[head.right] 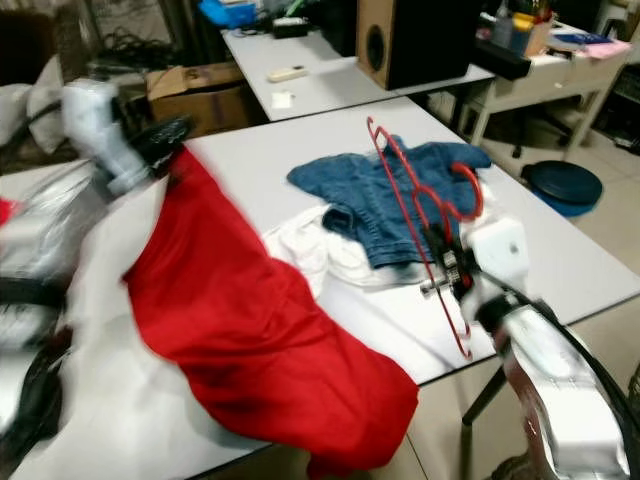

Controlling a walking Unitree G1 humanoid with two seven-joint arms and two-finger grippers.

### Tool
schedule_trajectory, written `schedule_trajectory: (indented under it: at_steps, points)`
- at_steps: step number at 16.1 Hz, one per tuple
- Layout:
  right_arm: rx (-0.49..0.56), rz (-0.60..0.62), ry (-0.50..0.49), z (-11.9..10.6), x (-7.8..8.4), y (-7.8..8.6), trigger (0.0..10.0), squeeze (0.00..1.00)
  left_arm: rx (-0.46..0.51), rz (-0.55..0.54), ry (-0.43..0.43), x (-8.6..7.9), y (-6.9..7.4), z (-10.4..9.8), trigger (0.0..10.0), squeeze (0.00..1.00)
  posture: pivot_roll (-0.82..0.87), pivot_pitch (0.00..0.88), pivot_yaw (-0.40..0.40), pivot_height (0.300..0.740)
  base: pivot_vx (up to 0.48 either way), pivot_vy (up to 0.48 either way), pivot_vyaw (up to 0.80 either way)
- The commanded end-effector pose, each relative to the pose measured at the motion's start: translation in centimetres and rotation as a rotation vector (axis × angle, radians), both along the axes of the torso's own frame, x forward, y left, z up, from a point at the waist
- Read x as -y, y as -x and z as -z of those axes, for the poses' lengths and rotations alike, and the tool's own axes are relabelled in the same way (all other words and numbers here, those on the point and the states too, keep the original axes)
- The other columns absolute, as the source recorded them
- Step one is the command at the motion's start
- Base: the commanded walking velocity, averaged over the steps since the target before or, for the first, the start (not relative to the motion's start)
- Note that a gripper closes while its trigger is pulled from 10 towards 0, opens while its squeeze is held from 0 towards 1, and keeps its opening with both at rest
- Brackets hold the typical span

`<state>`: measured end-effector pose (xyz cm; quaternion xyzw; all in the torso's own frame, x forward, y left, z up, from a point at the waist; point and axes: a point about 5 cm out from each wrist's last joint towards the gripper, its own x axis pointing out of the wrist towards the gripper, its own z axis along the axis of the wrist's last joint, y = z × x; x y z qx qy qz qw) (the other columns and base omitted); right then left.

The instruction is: Hang hanger

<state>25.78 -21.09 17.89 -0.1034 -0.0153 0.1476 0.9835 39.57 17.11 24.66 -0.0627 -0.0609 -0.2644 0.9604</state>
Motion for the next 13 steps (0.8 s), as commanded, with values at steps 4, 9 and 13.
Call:
schedule_trajectory:
  at_steps: [4, 9, 13]
  points:
    - [0.115, 0.069, -0.016, -2.0, 0.6, -1.0, 10.0, 0.00, 0.507, 0.039, 0.462, 0.2, 0.5, -16.4, 0.0, 0.00, 0.00, 0.000, 0.069, 0.740, 0.000, 0.000, 0.00]
    - [0.191, 0.074, -0.062, -2.5, 0.1, -0.6, 10.0, 0.00, 0.514, 0.142, 0.266, -2.0, 1.2, -12.2, 0.0, 0.00, 0.01, 0.000, 0.067, 0.740, 0.000, 0.000, 0.00]
    - [0.158, 0.020, -0.039, -1.7, -1.0, -0.1, 10.0, 0.00, -0.007, 0.110, -0.260, -2.7, 3.0, 6.8, 0.0, 0.00, 0.00, 0.000, 0.068, 0.740, 0.000, 0.000, 0.00]
